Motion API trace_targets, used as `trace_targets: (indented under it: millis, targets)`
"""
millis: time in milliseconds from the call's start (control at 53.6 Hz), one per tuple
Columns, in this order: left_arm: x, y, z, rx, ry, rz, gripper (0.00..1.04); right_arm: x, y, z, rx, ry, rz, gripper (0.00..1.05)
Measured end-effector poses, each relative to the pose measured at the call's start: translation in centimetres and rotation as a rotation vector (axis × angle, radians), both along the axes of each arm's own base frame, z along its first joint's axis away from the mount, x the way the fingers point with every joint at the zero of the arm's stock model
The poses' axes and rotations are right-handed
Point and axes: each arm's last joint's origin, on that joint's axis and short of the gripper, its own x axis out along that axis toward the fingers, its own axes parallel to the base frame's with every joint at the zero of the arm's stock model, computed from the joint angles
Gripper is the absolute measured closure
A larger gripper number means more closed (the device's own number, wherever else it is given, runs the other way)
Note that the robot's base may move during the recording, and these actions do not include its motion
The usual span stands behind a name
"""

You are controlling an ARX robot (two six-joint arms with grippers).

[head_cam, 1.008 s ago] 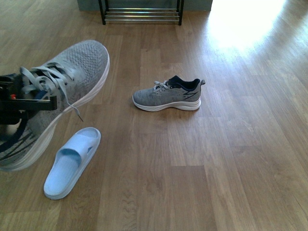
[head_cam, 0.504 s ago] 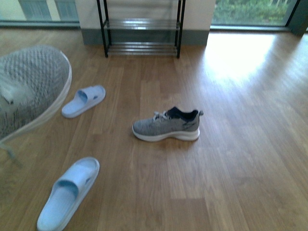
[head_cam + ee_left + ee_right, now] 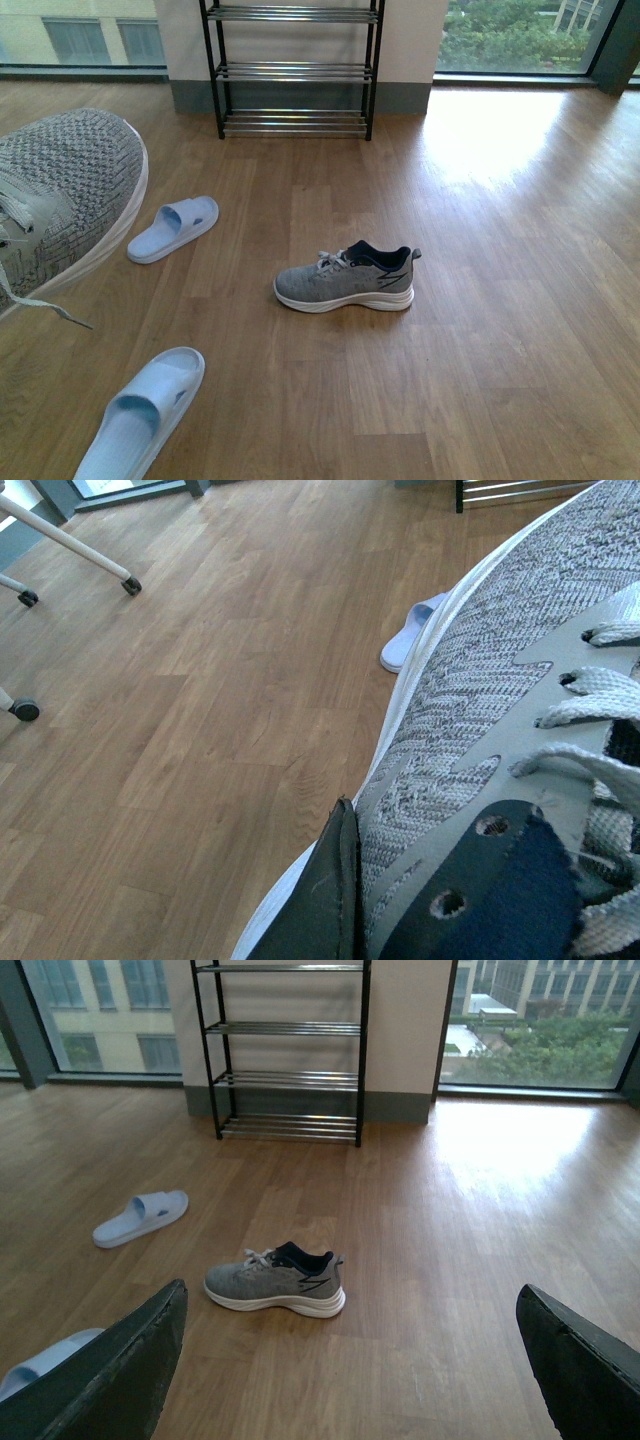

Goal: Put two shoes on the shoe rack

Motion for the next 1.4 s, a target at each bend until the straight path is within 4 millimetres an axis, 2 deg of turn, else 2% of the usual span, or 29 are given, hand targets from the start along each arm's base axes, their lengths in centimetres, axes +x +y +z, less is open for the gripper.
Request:
trace_targets:
  millis: [1400]
  targets:
    - [-0.05,0.00,-0.06,0.002,0.002,0.001,1.03,0.00,0.01,0.00,0.000,0.000,0.002,0.09]
